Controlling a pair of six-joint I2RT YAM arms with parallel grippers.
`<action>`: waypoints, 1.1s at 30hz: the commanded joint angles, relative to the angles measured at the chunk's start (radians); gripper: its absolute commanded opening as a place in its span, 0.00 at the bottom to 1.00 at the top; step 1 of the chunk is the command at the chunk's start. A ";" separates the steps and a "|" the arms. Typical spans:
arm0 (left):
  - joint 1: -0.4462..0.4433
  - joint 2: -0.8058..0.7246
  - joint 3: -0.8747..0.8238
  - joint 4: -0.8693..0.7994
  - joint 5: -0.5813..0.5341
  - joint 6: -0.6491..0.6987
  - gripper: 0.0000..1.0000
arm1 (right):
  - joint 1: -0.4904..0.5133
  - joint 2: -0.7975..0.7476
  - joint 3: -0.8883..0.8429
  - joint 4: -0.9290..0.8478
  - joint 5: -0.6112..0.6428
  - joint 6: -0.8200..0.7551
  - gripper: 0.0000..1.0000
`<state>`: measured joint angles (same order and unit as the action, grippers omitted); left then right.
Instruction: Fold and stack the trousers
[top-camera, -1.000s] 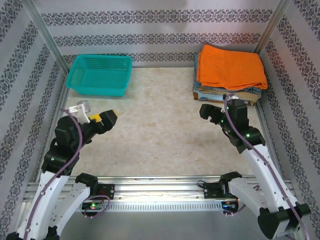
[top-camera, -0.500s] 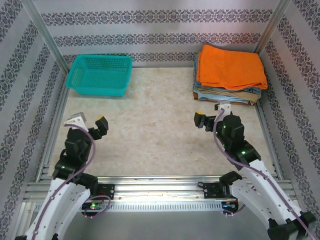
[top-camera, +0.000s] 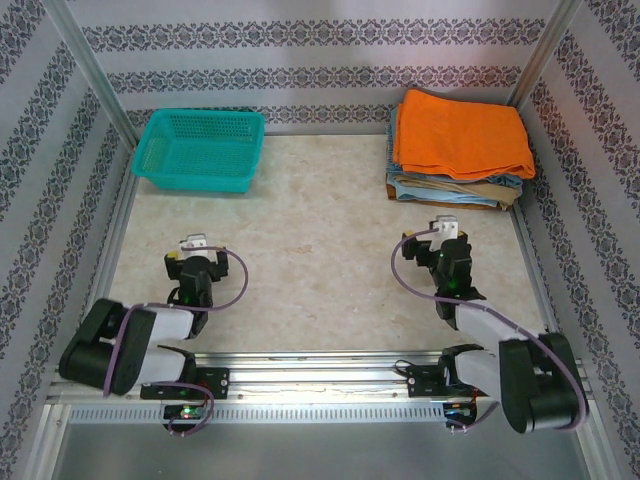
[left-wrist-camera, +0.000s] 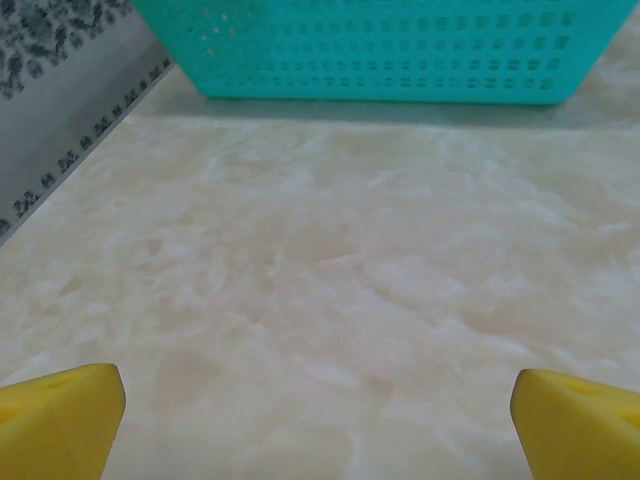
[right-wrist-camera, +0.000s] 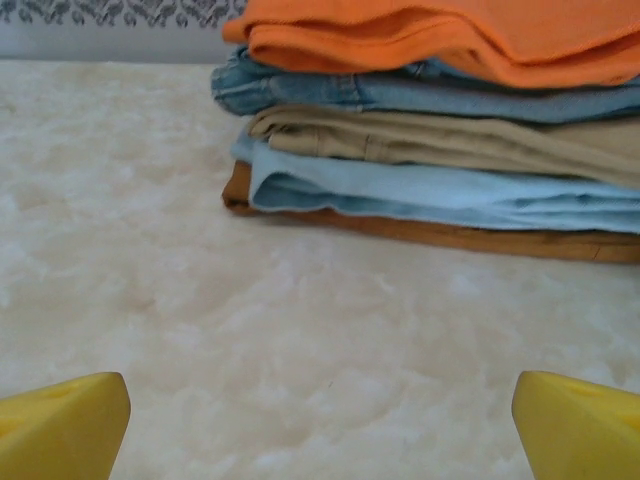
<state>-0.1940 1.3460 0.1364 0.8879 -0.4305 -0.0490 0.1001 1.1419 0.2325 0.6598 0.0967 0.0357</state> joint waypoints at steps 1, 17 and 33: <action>0.029 0.026 0.084 0.177 0.026 0.085 0.99 | -0.056 0.117 -0.004 0.248 -0.051 0.005 0.98; 0.186 0.243 0.229 0.094 0.313 0.014 0.99 | -0.076 0.374 0.140 0.263 0.037 0.017 0.98; 0.186 0.244 0.230 0.097 0.318 0.019 0.99 | -0.036 0.379 0.125 0.305 0.064 -0.026 0.98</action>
<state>-0.0120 1.5990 0.3622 0.9970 -0.1303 -0.0113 0.0654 1.5326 0.3588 0.9531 0.1459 0.0216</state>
